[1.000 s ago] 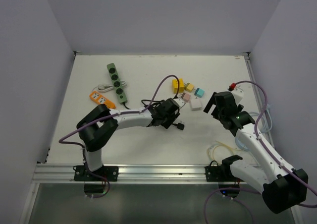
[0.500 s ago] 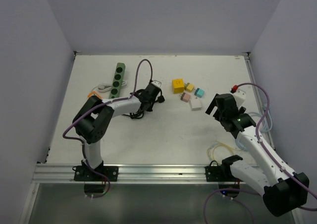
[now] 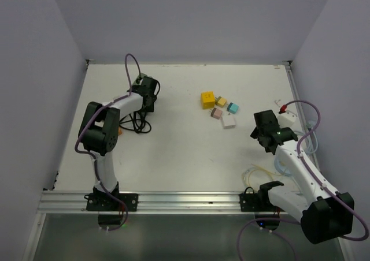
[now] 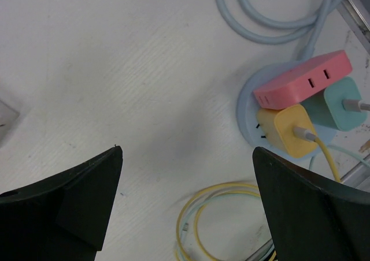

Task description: Pull the plug off the socket

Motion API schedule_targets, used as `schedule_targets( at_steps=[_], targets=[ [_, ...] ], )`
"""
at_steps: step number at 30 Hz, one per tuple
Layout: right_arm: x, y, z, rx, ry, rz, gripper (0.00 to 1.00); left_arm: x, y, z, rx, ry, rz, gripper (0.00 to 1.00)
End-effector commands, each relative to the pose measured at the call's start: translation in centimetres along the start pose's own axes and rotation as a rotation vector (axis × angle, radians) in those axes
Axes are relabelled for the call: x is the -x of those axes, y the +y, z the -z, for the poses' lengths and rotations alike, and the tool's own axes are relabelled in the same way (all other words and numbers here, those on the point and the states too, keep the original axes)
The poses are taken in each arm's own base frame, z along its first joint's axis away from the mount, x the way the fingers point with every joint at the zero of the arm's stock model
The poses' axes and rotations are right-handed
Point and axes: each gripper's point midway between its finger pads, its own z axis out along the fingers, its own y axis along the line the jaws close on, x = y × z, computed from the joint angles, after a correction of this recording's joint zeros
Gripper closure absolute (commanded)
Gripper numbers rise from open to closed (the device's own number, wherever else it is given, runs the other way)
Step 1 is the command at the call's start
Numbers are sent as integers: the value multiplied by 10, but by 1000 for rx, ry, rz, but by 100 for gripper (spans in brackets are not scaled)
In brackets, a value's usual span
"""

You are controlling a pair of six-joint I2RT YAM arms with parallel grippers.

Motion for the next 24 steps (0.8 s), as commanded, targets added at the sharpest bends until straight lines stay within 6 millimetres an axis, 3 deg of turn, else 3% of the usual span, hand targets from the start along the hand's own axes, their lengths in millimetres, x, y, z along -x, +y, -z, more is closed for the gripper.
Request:
schedule_targets(
  at_steps=[1, 4, 5, 7, 8, 10, 11, 16, 20, 24],
  targets=[
    [10, -21, 0, -99, -8, -68, 1, 31, 16, 8, 8, -41, 78, 49],
    [3, -36, -6, -158, 36, -95, 1, 42, 5, 28, -89, -68, 104, 32],
    [1, -40, -8, -174, 46, -100, 1, 50, 0, 43, -142, -95, 118, 26],
    [-3, -49, -13, -202, 71, -120, 1, 51, -4, 56, -194, -110, 125, 21],
    [-3, -50, -14, -207, 77, -127, 1, 59, -5, 73, -238, -141, 134, 18],
    [-3, -55, -16, -228, 82, -148, 1, 58, -6, 86, -273, -155, 136, 16],
    [-2, -56, -17, -232, 83, -156, 1, 63, -5, 103, -308, -184, 143, 15],
    [8, -70, -14, -298, 51, -178, 1, 48, -9, 139, -434, -213, 137, 15],
    [20, -72, -9, -303, 19, -178, 2, 39, -10, 155, -485, -220, 127, 15],
    [31, -55, -1, -216, 38, -202, 2, 35, -8, 158, -485, -221, 116, 15]
  ],
)
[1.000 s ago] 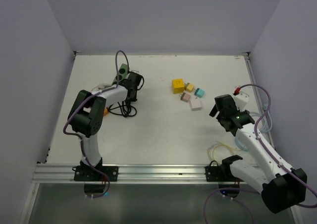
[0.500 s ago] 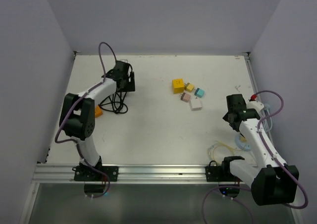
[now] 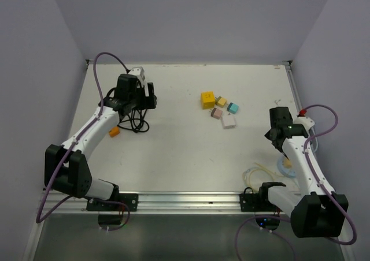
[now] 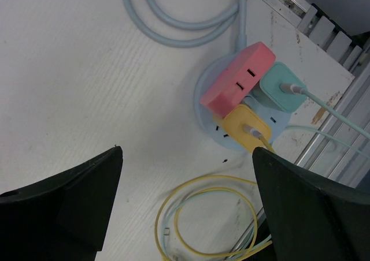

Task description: Pull the plug off the socket

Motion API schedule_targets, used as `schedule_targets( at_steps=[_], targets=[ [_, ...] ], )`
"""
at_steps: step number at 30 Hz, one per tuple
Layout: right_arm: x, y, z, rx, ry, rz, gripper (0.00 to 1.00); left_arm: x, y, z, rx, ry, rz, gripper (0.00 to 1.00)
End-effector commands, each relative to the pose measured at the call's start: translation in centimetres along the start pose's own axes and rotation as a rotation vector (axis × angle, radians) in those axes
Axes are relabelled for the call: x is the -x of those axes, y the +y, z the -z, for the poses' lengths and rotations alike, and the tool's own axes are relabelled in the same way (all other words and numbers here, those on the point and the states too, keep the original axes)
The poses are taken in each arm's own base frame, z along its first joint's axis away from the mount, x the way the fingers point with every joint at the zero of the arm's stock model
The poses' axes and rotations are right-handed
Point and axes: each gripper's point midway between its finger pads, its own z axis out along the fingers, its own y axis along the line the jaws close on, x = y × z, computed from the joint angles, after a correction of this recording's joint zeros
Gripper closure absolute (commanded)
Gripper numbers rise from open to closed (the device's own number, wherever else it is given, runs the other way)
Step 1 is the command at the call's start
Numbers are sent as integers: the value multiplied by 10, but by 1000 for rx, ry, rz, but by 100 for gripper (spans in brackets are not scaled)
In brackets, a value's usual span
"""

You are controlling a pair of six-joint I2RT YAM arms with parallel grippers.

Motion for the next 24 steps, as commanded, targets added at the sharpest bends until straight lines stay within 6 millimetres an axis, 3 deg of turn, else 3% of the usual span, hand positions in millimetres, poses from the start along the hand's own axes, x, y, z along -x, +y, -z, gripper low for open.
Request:
schedule_targets(
  at_steps=[1, 7, 14, 24],
  targets=[
    [21, 7, 16, 42, -27, -52, 2, -1, -6, 6, -41, 1, -11, 15],
    [44, 3, 25, 22, -99, -55, 2, 0, -8, 1, -45, 9, -9, 15],
    [22, -11, -10, -72, 31, -101, 3, 9, -9, 2, -43, -2, -15, 15],
    [2, -20, -34, -107, 107, -164, 7, 5, -8, 2, -38, 16, -26, 15]
  ],
)
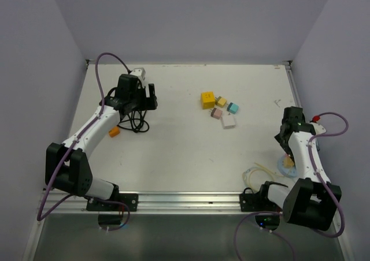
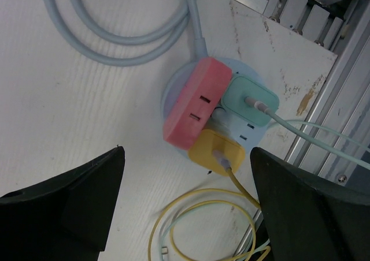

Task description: Pull the plug off the socket

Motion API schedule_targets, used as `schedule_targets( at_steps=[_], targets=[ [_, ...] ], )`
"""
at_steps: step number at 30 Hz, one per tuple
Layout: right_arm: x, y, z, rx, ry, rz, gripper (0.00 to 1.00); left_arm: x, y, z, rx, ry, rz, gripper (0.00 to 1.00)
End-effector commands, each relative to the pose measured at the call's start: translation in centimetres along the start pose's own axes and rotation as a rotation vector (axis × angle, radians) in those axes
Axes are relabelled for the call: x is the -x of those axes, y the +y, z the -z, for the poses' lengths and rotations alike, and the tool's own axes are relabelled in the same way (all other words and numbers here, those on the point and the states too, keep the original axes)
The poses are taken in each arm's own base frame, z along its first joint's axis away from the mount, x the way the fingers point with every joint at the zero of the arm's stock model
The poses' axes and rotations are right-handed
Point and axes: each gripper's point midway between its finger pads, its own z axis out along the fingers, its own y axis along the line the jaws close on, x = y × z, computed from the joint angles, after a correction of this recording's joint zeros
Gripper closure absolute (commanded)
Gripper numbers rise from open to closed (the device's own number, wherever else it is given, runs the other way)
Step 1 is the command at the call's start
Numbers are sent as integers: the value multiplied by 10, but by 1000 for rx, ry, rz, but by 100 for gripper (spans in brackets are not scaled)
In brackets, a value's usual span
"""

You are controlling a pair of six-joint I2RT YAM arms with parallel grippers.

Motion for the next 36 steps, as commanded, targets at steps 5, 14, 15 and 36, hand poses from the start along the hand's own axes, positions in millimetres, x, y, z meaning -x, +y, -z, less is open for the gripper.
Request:
schedule_targets(
  at_steps=[5, 14, 15, 36],
  targets=[
    [-8, 4, -18, -6, 27, -36, 11, 12, -5, 5, -19, -23, -18, 15],
    [-16, 2, -33, -27, 39, 1, 12, 6, -3, 6, -16, -17, -15, 15],
    [-20, 1, -36, -32, 52, 18, 12, 4, -2, 5, -14, -12, -17, 15],
    [-70, 83, -8, 330, 127, 458, 69, -7, -11, 4, -71, 8, 8, 16]
  ],
)
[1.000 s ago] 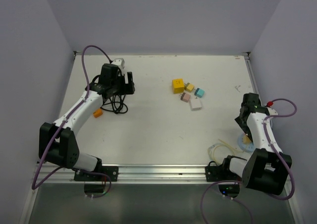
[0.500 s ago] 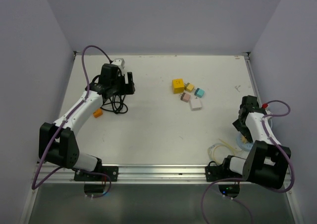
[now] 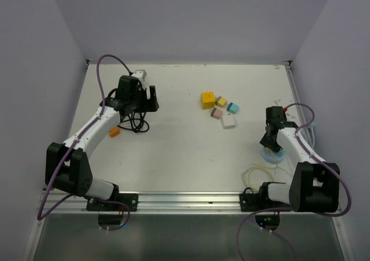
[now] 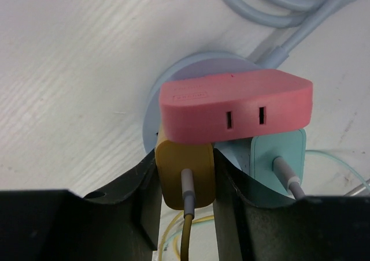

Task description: Pull the plug off the socket

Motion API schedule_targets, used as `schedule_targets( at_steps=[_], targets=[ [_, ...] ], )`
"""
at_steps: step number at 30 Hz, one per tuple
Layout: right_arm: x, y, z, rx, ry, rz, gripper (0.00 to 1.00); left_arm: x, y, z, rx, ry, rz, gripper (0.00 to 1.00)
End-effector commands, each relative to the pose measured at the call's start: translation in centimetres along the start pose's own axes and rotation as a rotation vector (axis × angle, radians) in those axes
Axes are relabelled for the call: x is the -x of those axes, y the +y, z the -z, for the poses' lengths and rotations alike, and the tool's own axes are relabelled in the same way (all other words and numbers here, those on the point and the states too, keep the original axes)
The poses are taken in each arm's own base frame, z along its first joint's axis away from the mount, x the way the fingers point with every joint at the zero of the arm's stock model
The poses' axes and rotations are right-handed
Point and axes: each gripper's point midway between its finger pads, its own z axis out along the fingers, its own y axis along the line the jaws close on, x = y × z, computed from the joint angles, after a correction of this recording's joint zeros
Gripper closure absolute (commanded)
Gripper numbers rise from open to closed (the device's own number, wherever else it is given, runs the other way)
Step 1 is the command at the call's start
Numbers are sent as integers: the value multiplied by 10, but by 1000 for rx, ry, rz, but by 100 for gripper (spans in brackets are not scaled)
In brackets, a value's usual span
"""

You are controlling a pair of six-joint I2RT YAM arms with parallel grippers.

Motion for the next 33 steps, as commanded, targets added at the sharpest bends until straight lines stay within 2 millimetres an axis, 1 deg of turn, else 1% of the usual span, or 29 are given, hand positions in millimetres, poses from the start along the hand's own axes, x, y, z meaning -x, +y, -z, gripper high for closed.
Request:
schedule_targets(
  at_steps=[1, 3, 4, 5, 6, 7, 8, 9, 10, 12, 13, 15, 16, 17, 18, 19, 20, 21, 22, 23, 24, 25, 26, 29, 30, 31, 32, 33],
  targets=[
    [-10, 44, 6, 124, 7, 150, 72, -2, -6, 4, -36, -9, 9, 16],
    [-16, 61, 10, 161, 14, 203, 74, -4, -7, 6, -42, -10, 11, 16],
    [-24, 77, 15, 201, 13, 253, 74, -4, -7, 7, -44, -11, 10, 16],
    [-26, 87, 19, 227, 10, 275, 74, -7, -6, 7, -44, -6, 12, 16],
    [-31, 97, 19, 244, 21, 295, 75, -6, -7, 9, -45, -12, 12, 16],
    [-44, 111, 26, 285, 32, 349, 77, -8, -7, 10, -49, -9, 13, 16],
    [-46, 123, 32, 315, 27, 367, 77, -9, -7, 10, -49, -6, 14, 16],
    [-52, 132, 36, 335, 30, 388, 77, -9, -7, 12, -50, -9, 13, 16],
    [-64, 149, 45, 371, 29, 441, 77, -11, -7, 12, -52, -5, 12, 16],
    [-80, 169, 57, 424, 49, 481, 76, -12, -7, 14, -52, -4, 12, 15],
    [-96, 187, 68, 460, 52, 542, 76, -13, -7, 15, -51, -2, 14, 15],
    [-114, 203, 81, 494, 57, 601, 76, -13, -7, 17, -54, -3, 12, 14],
    [-134, 219, 93, 523, 56, 670, 76, -12, -7, 18, -56, -4, 10, 14],
    [-145, 227, 101, 549, 67, 704, 75, -13, -8, 18, -56, -4, 14, 14],
    [-166, 236, 112, 587, 72, 762, 75, -12, -8, 20, -60, -4, 13, 14],
    [-173, 250, 125, 632, 69, 782, 75, -11, -9, 21, -62, -6, 13, 13],
    [-187, 256, 125, 643, 81, 822, 74, -12, -9, 21, -63, -4, 16, 13],
    [-196, 263, 130, 666, 80, 865, 73, -12, -9, 22, -63, -4, 18, 13],
    [-205, 275, 146, 706, 61, 901, 72, -12, -9, 23, -63, -4, 19, 13],
    [-213, 280, 144, 701, 65, 934, 70, -12, -9, 24, -62, -5, 21, 12],
    [-216, 284, 148, 715, 58, 965, 68, -13, -10, 26, -63, -4, 25, 12],
    [-219, 292, 157, 744, 51, 970, 66, -13, -9, 27, -59, -6, 27, 12],
    [-220, 296, 161, 758, 53, 974, 65, -13, -9, 28, -58, -7, 27, 12],
    [-217, 308, 178, 820, 38, 992, 54, -13, -7, 33, -46, -19, 36, 11],
    [-216, 309, 184, 840, 32, 1008, 46, -12, -6, 35, -44, -28, 37, 10],
    [-214, 312, 192, 861, 27, 1009, 41, -13, -6, 35, -45, -28, 40, 10],
    [-214, 312, 200, 887, 32, 1022, 29, -12, -7, 36, -47, -33, 43, 10],
    [-212, 311, 205, 901, 30, 1024, 25, -11, -8, 37, -51, -35, 44, 9]
  ],
)
